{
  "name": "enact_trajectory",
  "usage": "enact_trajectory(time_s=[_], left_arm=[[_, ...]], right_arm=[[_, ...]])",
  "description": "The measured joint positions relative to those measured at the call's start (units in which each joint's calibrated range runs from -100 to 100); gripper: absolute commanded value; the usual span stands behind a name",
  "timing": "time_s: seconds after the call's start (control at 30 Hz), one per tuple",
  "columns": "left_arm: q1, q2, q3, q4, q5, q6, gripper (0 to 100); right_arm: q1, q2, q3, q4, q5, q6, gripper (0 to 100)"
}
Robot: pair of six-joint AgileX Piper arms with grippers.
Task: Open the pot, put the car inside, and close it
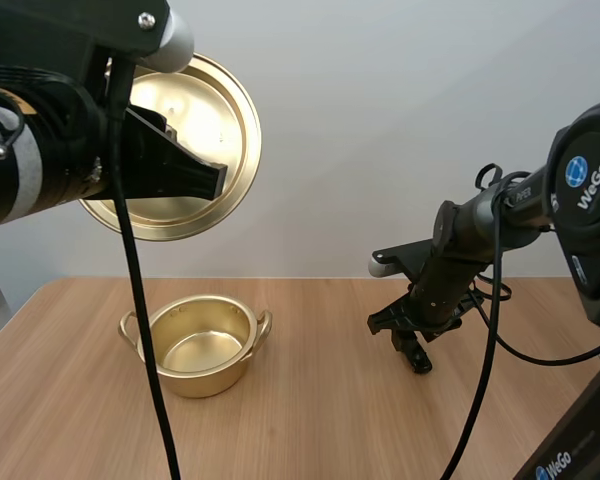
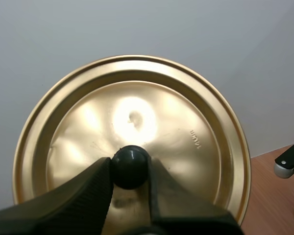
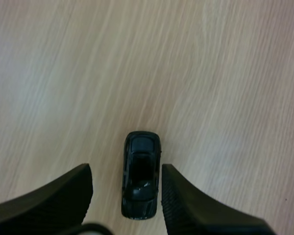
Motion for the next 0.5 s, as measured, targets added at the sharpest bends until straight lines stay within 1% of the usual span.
enact_trajectory(time_s=[0.2, 0.5], left_arm=[[0.00, 0.00, 0.00, 0.00, 0.00, 0.00, 0], [0.00, 0.00, 0.00, 0.00, 0.16, 0.00, 0]], right_arm=[[0.00, 3.00, 0.12, 0.00, -1.37, -0.67, 74], [0.00, 4.39, 0.12, -0.14, -4.63, -1.18, 74]])
